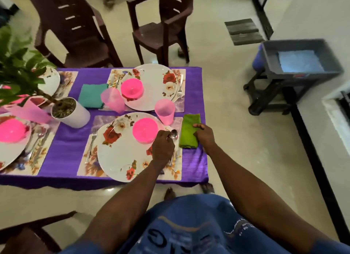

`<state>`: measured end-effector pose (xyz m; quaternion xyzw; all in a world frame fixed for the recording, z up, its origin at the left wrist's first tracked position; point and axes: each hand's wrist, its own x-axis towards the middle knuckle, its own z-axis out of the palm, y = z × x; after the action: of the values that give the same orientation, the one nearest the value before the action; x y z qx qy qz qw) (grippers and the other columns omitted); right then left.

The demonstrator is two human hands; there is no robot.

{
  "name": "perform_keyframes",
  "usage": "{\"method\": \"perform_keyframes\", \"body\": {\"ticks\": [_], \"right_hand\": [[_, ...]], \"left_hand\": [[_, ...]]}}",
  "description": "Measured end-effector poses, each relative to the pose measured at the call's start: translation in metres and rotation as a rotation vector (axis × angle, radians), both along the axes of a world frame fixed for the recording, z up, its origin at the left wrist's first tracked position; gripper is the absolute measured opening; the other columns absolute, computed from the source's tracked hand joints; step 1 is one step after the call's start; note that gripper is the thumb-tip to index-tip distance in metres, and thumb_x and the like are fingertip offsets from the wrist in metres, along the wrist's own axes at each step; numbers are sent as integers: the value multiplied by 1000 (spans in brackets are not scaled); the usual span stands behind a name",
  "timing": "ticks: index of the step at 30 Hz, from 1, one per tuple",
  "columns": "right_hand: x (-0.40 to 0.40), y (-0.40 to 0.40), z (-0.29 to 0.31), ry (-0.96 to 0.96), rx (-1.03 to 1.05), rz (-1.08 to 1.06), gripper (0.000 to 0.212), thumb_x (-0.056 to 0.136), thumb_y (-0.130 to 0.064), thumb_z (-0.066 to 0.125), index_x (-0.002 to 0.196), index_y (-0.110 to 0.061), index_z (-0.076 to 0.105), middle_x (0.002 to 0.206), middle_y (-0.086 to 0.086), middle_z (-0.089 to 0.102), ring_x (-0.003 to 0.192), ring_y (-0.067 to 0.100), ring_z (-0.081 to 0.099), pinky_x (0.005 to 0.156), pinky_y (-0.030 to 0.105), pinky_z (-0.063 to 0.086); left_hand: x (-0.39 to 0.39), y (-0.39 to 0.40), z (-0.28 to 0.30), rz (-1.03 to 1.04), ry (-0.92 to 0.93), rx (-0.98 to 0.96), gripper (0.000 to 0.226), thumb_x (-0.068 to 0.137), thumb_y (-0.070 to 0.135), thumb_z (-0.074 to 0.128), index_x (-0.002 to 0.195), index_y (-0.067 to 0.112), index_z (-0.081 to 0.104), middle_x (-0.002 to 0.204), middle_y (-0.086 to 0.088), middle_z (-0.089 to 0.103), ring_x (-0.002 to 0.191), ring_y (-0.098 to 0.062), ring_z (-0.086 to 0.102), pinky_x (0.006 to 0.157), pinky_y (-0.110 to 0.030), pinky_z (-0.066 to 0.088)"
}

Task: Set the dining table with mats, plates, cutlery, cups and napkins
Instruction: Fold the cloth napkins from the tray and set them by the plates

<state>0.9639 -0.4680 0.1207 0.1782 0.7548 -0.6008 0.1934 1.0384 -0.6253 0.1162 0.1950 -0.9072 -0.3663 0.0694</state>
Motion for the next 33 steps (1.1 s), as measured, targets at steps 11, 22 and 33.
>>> {"method": "perform_keyframes", "body": {"ticks": [11,22,33], "right_hand": [[12,-8,-8,140,490,149,45,81,6,49,121,-6,66,127,18,57,115,34,56,95,32,45],[32,-12,0,352,727,257,47,85,-9,52,131,-18,51,146,10,36,130,32,37,103,46,35],[60,2,-4,538,936,519,46,88,-14,54,132,-1,49,136,19,49,124,36,46,105,45,36]], "left_hand": [[12,-30,-5,-162,-17,-31,22,91,7,52,107,8,67,110,-8,64,93,-28,62,77,-40,51],[6,-35,-5,-217,23,-55,22,92,6,52,108,6,67,109,-9,65,94,-27,61,77,-37,51],[-4,-1,-4,-284,232,-143,20,90,6,55,107,7,67,99,-10,66,84,-27,61,67,-34,48]]}}
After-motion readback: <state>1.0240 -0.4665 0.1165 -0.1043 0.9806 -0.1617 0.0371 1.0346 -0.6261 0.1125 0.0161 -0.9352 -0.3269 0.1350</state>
